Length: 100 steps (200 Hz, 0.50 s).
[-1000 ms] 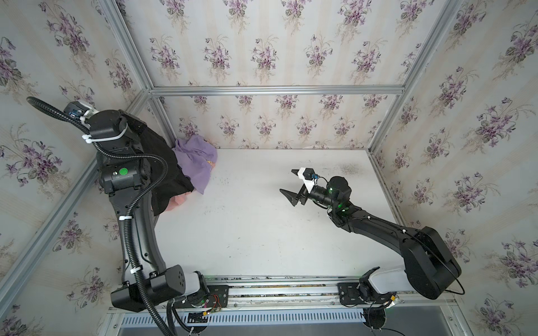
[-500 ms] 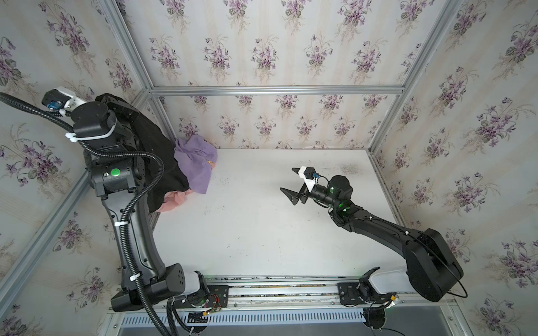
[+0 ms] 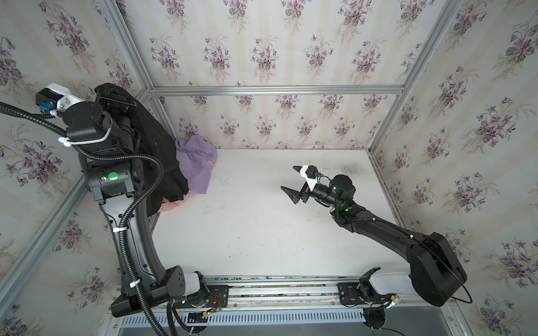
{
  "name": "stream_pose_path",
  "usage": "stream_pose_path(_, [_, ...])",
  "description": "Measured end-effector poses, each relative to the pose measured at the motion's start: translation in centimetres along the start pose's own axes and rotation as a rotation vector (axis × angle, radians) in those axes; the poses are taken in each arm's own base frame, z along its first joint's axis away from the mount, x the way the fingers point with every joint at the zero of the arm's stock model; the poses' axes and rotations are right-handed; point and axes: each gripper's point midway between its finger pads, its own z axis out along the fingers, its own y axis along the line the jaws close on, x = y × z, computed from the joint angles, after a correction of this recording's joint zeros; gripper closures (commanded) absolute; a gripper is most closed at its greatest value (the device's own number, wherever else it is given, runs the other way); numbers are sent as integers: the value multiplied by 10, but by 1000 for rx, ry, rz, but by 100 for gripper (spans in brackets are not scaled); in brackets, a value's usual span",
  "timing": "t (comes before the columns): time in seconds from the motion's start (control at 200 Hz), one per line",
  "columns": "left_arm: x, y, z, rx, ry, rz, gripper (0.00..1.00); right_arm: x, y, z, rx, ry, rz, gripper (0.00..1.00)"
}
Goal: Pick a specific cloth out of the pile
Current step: 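Carry the black garment toward table center with left gripper while right gripper opens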
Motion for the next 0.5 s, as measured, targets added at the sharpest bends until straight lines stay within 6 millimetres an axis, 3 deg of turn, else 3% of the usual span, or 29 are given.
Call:
stream_pose_path(0.225, [31,-32,-2,101,107,-77,99,-6,1,-3,2,-12,-18,0])
stream_pose_path(0.5, [82,-78,-12,223,254,-115,99,-18,2,-8,6,-35,-38,0])
